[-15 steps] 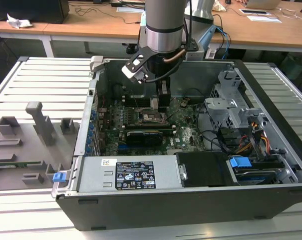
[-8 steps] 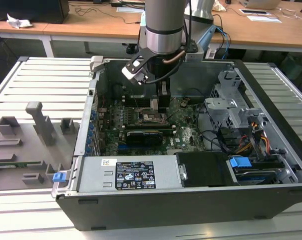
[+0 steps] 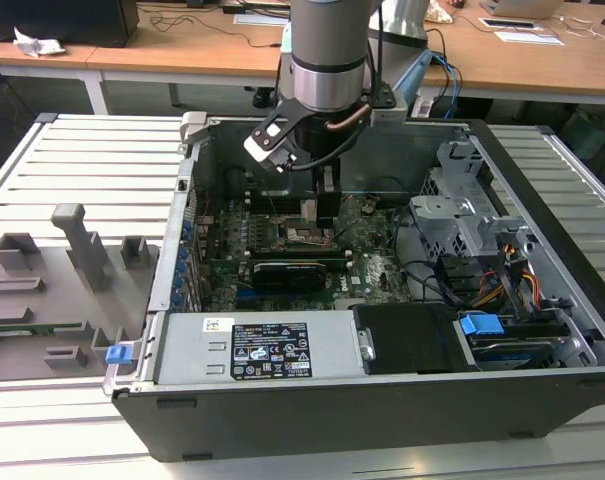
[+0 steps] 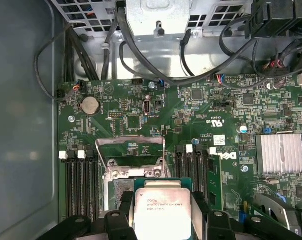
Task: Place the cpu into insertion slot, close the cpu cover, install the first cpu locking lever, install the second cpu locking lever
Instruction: 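Place the cpu into insertion slot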
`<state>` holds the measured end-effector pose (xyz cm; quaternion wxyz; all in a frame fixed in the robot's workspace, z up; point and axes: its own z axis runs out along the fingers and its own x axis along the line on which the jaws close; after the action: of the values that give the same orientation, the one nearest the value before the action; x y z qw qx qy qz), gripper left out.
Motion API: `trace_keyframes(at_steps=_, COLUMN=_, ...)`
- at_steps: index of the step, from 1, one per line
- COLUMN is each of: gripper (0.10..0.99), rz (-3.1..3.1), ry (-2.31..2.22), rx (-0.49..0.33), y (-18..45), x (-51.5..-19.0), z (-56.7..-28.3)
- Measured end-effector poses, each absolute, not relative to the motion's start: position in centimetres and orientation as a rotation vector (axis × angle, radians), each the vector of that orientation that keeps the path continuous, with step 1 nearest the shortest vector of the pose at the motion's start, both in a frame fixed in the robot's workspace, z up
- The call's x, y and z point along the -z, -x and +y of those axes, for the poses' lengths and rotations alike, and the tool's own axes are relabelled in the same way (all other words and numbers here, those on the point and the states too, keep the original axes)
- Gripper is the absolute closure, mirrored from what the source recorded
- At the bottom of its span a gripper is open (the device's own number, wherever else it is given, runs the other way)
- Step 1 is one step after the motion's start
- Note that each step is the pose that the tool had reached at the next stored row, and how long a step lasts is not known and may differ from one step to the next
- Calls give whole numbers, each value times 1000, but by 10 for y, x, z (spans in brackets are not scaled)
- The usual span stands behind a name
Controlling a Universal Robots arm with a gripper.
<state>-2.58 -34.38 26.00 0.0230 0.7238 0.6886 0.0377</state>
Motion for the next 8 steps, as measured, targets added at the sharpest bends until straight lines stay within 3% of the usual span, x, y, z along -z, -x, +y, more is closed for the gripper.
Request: trace_keyframes(at_steps=8, gripper=545, rz=2132, ry=-2241, rx=-117, y=26, x=-256, z=-344)
